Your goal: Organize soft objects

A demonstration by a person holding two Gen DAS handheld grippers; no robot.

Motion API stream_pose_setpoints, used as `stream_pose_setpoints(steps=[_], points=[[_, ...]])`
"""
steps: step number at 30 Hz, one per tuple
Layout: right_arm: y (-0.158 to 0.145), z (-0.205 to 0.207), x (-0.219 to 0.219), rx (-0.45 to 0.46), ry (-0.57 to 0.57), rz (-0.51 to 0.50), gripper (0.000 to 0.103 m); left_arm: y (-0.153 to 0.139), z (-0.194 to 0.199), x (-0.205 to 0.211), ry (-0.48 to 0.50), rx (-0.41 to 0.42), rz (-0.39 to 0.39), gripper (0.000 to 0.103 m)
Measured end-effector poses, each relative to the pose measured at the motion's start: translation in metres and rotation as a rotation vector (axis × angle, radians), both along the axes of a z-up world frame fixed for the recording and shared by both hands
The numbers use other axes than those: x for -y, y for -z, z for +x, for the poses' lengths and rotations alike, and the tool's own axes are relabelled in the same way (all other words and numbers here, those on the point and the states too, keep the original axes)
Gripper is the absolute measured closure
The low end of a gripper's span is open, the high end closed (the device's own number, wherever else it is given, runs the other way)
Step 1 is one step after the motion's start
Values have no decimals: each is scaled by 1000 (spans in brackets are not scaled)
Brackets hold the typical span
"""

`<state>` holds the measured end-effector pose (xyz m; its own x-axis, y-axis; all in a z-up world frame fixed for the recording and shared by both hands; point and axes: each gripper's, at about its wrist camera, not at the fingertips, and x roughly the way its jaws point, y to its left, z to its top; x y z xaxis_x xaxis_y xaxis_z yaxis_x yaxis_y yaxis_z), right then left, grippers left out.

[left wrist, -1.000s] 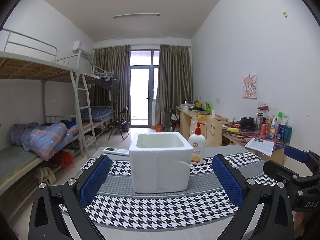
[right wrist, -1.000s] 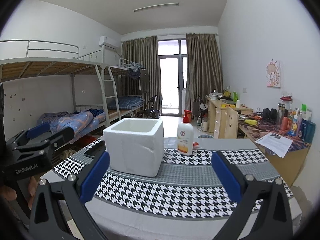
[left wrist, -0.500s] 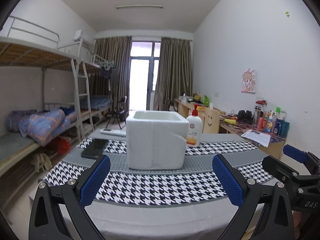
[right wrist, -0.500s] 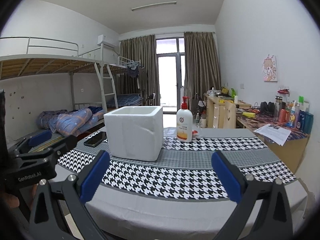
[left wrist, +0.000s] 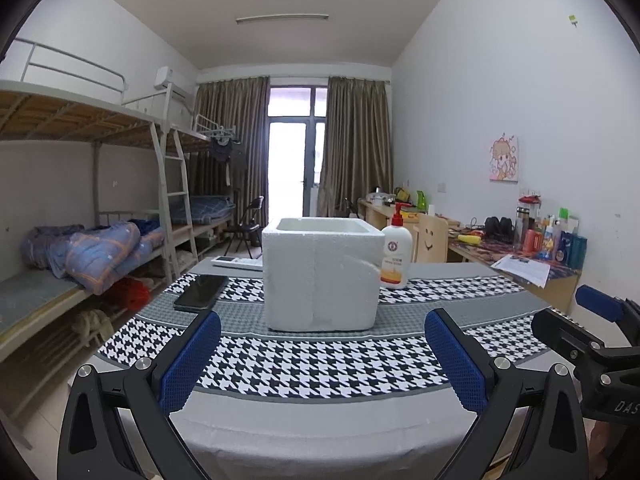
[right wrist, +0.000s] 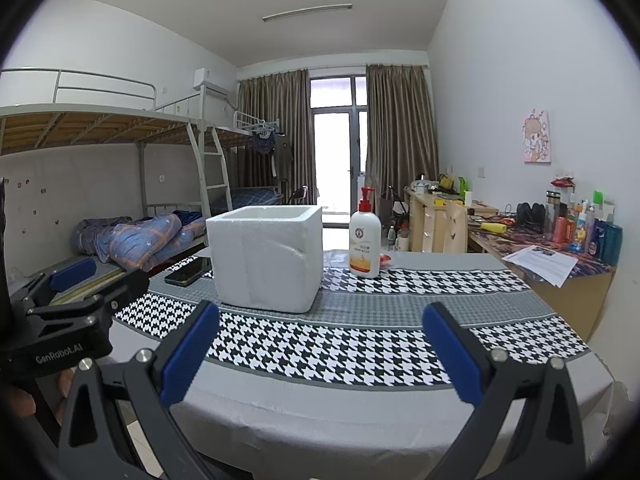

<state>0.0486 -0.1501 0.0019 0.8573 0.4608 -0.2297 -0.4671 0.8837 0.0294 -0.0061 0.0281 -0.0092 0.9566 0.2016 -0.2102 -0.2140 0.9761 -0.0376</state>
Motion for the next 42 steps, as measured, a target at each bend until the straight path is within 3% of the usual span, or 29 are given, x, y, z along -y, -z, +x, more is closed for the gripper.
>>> stream_pose_setpoints(steps=[9, 42], points=[[15, -4, 2, 6, 7, 17, 0, 4, -5, -2, 8, 14, -3, 1], [16, -16, -4, 12, -11, -4, 0, 3, -13, 2, 1, 17, 29, 1]])
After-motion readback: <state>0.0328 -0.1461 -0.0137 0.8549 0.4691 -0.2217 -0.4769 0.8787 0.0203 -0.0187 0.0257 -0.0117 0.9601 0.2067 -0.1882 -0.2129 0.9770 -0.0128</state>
